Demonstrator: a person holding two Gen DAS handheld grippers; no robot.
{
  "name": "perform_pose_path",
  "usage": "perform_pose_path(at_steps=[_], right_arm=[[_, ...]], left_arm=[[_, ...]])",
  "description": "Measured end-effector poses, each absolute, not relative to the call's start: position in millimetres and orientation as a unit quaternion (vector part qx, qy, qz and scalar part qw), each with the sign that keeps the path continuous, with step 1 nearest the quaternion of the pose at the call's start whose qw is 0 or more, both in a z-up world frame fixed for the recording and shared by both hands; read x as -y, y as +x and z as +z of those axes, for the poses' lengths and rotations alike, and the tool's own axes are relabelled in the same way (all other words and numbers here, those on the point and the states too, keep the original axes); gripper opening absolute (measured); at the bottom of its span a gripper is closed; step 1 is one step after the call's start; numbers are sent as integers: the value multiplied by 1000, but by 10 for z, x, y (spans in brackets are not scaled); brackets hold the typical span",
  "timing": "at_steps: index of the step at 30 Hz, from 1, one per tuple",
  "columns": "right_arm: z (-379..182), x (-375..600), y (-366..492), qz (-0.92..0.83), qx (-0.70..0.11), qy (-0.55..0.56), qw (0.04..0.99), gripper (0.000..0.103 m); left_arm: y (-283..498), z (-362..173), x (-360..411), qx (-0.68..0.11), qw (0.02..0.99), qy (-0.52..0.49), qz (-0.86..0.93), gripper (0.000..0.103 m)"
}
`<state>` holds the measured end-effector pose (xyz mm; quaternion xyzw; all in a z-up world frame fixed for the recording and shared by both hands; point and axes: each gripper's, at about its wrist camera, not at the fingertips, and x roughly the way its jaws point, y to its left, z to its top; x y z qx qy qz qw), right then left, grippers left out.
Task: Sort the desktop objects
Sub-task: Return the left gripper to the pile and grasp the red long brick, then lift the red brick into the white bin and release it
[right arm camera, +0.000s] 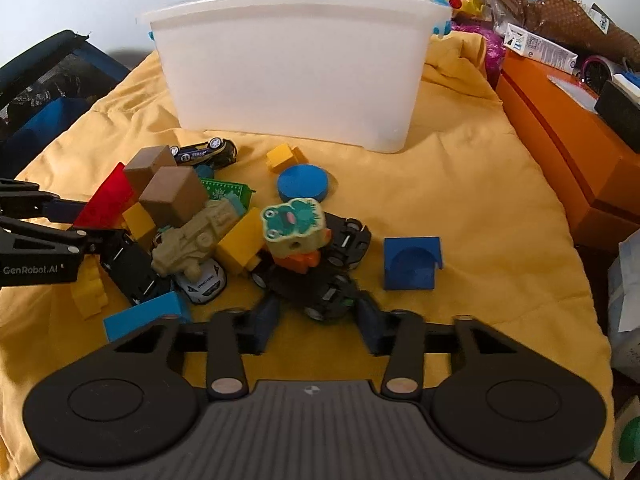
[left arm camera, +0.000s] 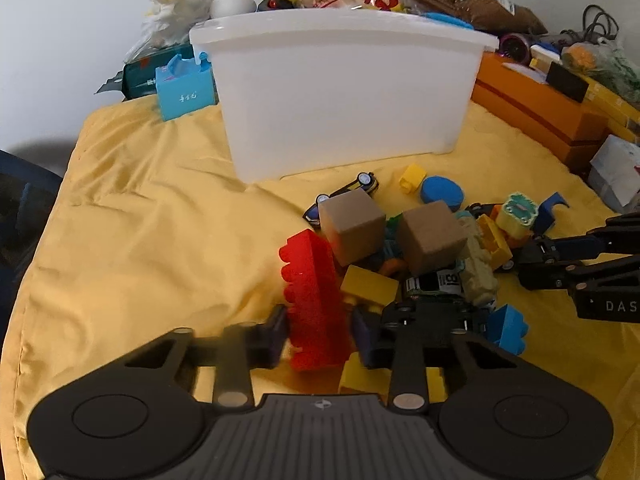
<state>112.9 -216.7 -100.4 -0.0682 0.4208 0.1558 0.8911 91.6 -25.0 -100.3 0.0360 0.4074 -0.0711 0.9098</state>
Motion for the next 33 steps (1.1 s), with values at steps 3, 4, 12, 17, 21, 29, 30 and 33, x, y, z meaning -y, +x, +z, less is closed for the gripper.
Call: perform_pose_path(at_steps=[3, 4, 12, 17, 21, 29, 30, 33], right_arm=[[-1004, 2203, 1108, 153, -423, -72, 890, 40], [-1000, 2197, 1098, 149, -420, -79, 892, 40], [-1027, 2107, 1192, 167, -421, -83, 888, 49], [-1003, 2183, 1180, 186, -411, -68, 890, 37], [-985, 2260, 1098, 204, -421, -60, 882, 35], [-992, 2178, 854, 220, -409, -83, 881, 66], [-993, 2180, 898, 218, -410, -74, 883, 65], [-1016, 2160, 1051, 217, -413, -53, 883, 55]], left_arm=[[921, -1022, 221, -411, 908, 37, -71, 40], [938, -1026, 217, -412, 908, 36, -69, 41], [1037, -1038, 219, -416, 907, 23, -69, 34], [958, -969, 164, -408, 910, 14, -72, 33], [867, -907, 97, -403, 913, 4, -66, 33], [814, -946, 34, -410, 910, -3, -60, 33], [812, -941, 34, -409, 910, -2, -62, 33], [804, -910, 30, -404, 913, -5, -63, 33]])
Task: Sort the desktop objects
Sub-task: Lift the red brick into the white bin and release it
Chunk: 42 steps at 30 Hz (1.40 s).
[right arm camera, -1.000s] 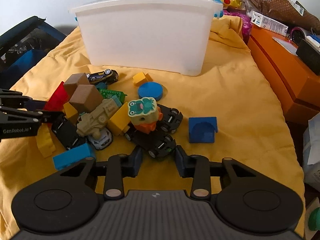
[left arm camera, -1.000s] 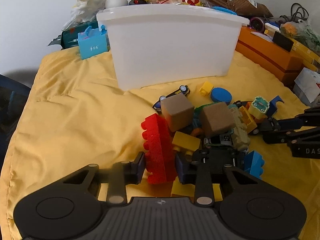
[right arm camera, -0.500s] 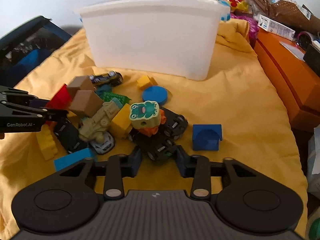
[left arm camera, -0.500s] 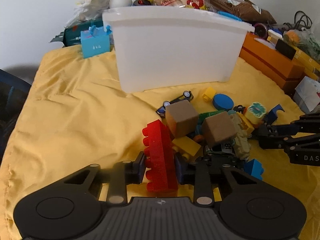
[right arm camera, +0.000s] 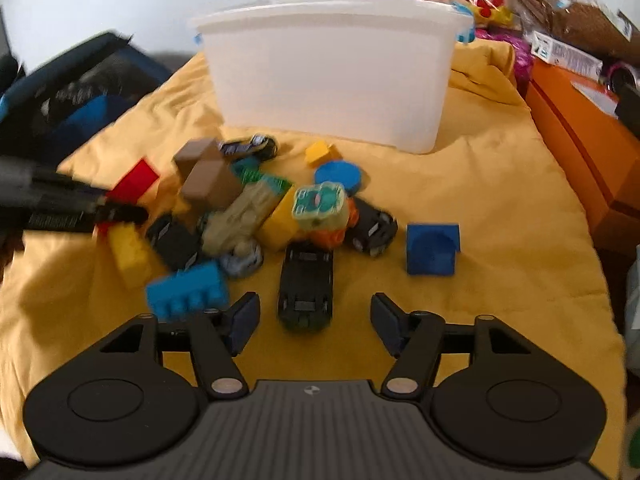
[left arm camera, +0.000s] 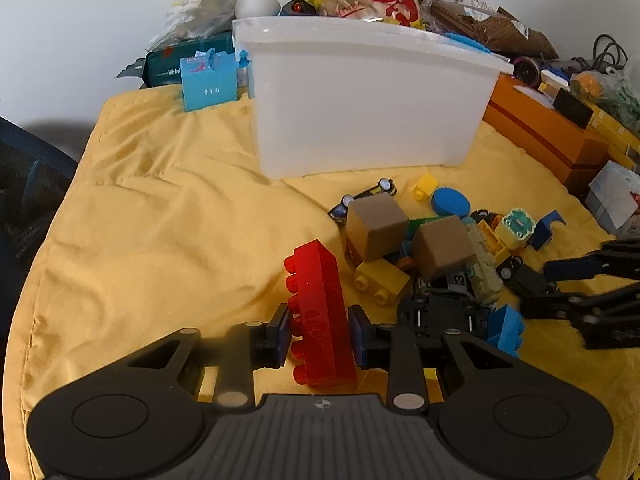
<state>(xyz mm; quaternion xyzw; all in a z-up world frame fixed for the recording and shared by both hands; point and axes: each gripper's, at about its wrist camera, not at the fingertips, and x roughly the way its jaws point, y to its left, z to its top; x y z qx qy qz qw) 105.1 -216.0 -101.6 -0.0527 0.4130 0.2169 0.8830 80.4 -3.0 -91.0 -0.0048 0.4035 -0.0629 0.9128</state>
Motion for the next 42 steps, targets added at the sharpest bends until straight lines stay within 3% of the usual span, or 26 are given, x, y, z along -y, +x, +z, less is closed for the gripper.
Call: perform_pose_path(at_steps=[3, 19, 30, 42], right_arm=[[-1057, 2121, 1128, 217, -419, -59, 880, 33], [-401, 2406, 823, 220, -366, 26, 904, 34], [428, 2321, 1439, 225, -295, 41, 928, 34], [833, 2315, 2289, 215, -310, 32, 925, 34]], left_arm=[[792, -871, 13, -401, 914, -14, -62, 33], [699, -151, -133, -343, 936, -54, -51, 34], [1237, 516, -110, -318, 946, -39, -48, 34], [2064, 784, -78, -347, 935, -42, -63, 34]])
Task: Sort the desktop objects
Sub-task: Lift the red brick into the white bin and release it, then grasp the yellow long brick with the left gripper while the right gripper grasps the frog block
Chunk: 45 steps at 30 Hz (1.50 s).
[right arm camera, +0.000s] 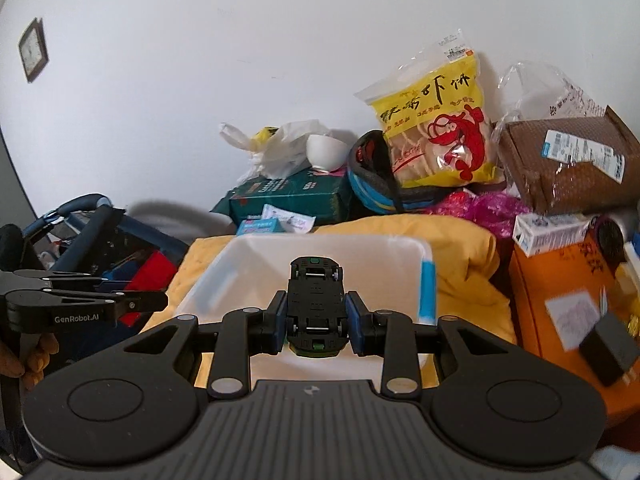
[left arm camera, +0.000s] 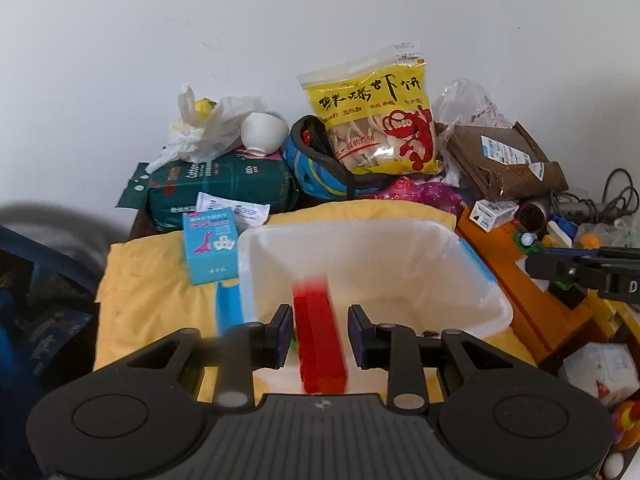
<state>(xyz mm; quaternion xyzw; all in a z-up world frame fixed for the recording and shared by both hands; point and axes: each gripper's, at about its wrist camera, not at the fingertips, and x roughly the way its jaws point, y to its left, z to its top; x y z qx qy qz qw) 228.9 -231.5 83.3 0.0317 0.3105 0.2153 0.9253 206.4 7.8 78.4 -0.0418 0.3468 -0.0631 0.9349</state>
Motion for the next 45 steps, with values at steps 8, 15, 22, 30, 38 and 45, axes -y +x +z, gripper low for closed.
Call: perform_pose_path(at_steps=[8, 15, 22, 30, 38, 45], right_arm=[[770, 2178, 2628, 212, -336, 0, 917, 34], [613, 1985, 2908, 194, -374, -24, 907, 81], [664, 2124, 2410, 208, -321, -8, 924, 81], [-186, 2213, 1360, 215, -363, -55, 905, 81], [-686, 2151, 919, 216, -403, -78, 886, 77], [-836, 2044, 841, 214, -409, -86, 883, 69]], left_arm=[[2477, 722, -1, -371, 926, -30, -69, 32], [2600, 620, -58, -391, 919, -47, -31, 47], [1961, 577, -55, -332, 941, -1, -65, 55], [887, -199, 82, -348, 934, 14, -86, 60], [471, -682, 230, -391, 915, 5, -98, 60], [436, -949, 354, -413, 906, 26, -90, 61]])
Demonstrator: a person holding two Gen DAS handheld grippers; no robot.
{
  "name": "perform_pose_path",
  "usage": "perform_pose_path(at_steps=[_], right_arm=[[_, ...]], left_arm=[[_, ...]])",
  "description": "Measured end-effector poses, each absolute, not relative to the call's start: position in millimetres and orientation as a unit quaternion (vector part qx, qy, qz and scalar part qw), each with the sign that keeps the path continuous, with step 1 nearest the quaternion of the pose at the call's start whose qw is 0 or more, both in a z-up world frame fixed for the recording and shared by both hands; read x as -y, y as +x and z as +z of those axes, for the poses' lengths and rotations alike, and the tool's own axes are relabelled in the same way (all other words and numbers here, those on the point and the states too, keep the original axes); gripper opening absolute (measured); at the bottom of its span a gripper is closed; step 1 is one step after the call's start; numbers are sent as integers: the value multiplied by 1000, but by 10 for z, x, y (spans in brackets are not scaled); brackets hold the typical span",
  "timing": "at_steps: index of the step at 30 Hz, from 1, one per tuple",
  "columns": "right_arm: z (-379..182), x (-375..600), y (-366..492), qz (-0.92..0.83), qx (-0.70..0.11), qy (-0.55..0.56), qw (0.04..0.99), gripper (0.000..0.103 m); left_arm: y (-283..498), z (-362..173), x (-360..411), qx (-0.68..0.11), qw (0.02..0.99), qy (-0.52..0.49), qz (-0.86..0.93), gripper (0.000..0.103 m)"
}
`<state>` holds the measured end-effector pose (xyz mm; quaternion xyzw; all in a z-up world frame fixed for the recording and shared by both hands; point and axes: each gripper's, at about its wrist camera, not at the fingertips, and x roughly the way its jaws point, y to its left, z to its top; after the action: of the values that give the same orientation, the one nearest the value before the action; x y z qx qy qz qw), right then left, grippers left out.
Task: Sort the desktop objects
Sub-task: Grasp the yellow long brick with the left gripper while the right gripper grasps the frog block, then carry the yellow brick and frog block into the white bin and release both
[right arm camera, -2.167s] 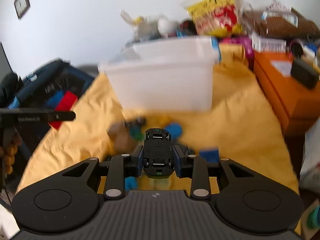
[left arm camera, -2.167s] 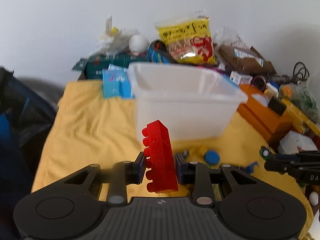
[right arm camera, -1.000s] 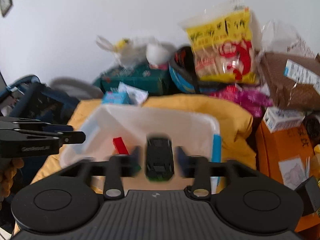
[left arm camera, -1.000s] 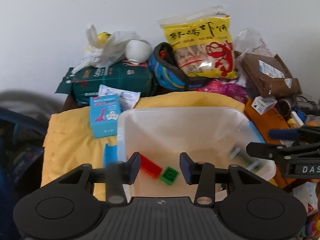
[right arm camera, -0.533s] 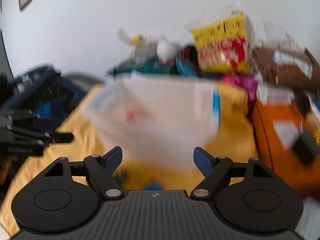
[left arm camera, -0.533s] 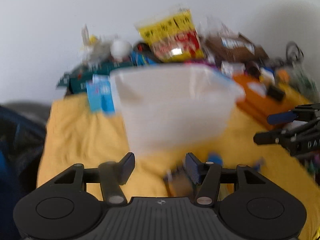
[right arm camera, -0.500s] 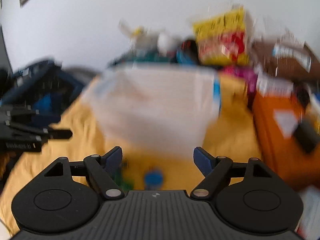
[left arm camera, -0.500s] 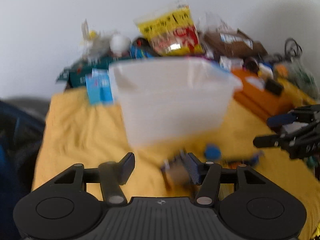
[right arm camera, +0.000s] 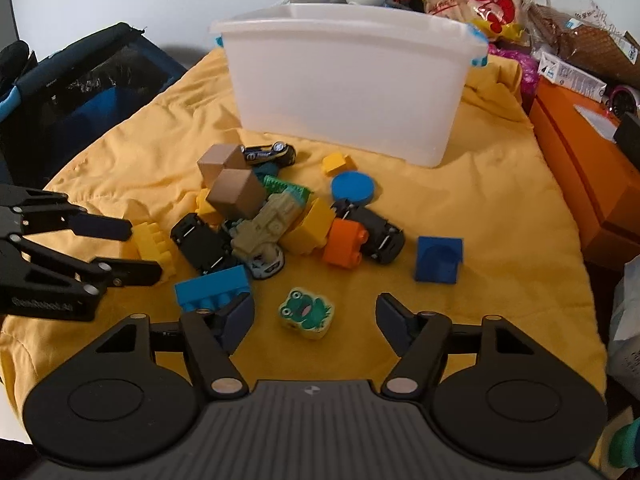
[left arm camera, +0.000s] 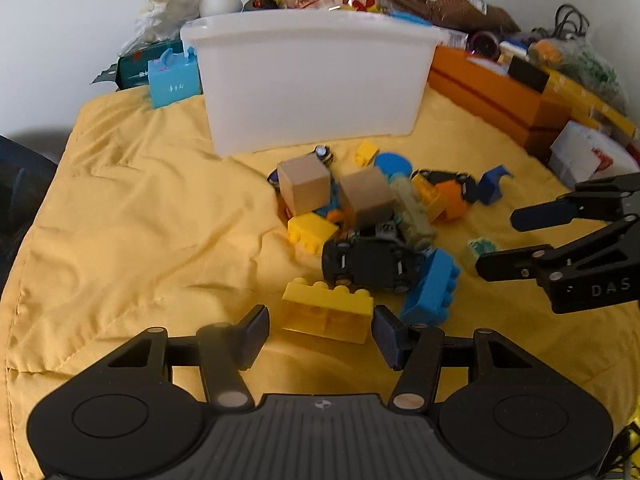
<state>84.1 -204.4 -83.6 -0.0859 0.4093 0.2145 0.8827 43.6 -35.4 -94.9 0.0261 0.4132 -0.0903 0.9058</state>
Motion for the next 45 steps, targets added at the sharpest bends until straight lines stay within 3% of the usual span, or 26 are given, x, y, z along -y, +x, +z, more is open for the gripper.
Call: perform_pose_path(at_steps=[12, 16, 31, 45], right_arm=[[-981, 1991, 887, 197, -430, -78, 878, 50], [-1005, 2003, 902, 203, -438, -69, 873, 38], [-712, 2192, 810, 206, -403, -16, 892, 37], [-50, 2300, 923, 215, -329, 28, 919, 37]], left_arm=[[536, -1002, 358, -406, 908, 36, -95, 60], [544, -1012, 340, -411, 905, 31, -109, 53], [529, -560, 157, -382, 921, -8, -75, 53], [665, 108, -16, -326, 943, -30, -59, 53]])
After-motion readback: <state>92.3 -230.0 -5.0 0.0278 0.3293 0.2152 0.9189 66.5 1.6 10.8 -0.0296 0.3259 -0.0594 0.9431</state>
